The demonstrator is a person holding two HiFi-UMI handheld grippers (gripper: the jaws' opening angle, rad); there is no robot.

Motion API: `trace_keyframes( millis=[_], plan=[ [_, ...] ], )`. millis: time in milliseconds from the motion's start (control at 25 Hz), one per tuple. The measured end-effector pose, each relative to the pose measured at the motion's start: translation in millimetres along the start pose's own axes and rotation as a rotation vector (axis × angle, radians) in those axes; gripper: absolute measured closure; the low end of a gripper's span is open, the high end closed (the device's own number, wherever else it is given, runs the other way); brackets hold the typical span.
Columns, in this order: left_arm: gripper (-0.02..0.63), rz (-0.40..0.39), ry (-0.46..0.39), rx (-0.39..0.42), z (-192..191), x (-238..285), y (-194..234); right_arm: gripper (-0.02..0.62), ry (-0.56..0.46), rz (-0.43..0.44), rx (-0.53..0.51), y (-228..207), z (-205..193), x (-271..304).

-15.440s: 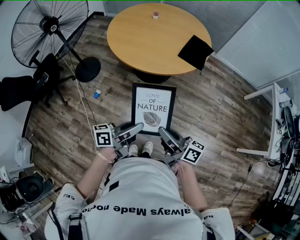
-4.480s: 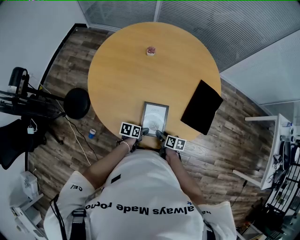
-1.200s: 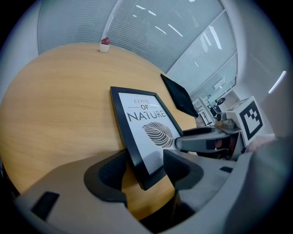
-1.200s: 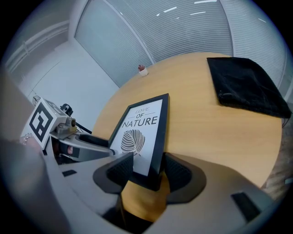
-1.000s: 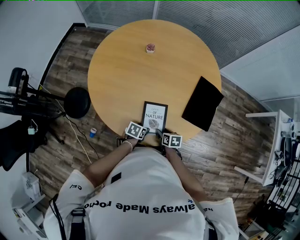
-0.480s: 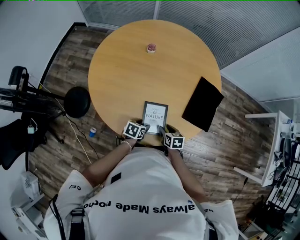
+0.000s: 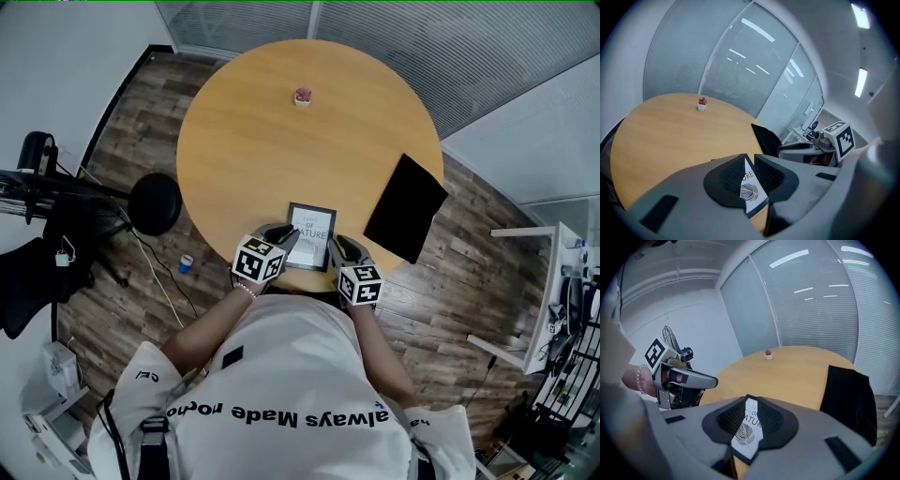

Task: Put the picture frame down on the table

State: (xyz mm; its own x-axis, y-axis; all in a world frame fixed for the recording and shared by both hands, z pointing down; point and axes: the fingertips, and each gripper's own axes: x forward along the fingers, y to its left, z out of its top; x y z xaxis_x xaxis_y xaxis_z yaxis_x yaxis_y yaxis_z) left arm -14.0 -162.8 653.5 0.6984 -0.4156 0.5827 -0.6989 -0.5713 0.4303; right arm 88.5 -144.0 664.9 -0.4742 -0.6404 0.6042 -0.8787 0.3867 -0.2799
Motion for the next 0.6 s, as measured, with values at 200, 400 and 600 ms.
trace_keyframes(
  millis=[200, 400, 600],
  plan=[
    [0.554, 0.004, -0.116, 0.096, 44.0, -25.8, -13.7, 0.521, -0.118, 0.035, -0.040, 14.0, 53.0, -23.1],
    [0.565, -0.005, -0.216, 0.147, 79.7, -50.0, -28.1, 0.534, -0.201, 0.071, -0.077, 28.4, 93.9, -42.7],
    [0.571, -0.006, -0.282, 0.192, 106.3, -72.1, -42.5, 0.538, -0.263, 0.087, -0.117, 43.8, 125.3, -65.4]
  ],
)
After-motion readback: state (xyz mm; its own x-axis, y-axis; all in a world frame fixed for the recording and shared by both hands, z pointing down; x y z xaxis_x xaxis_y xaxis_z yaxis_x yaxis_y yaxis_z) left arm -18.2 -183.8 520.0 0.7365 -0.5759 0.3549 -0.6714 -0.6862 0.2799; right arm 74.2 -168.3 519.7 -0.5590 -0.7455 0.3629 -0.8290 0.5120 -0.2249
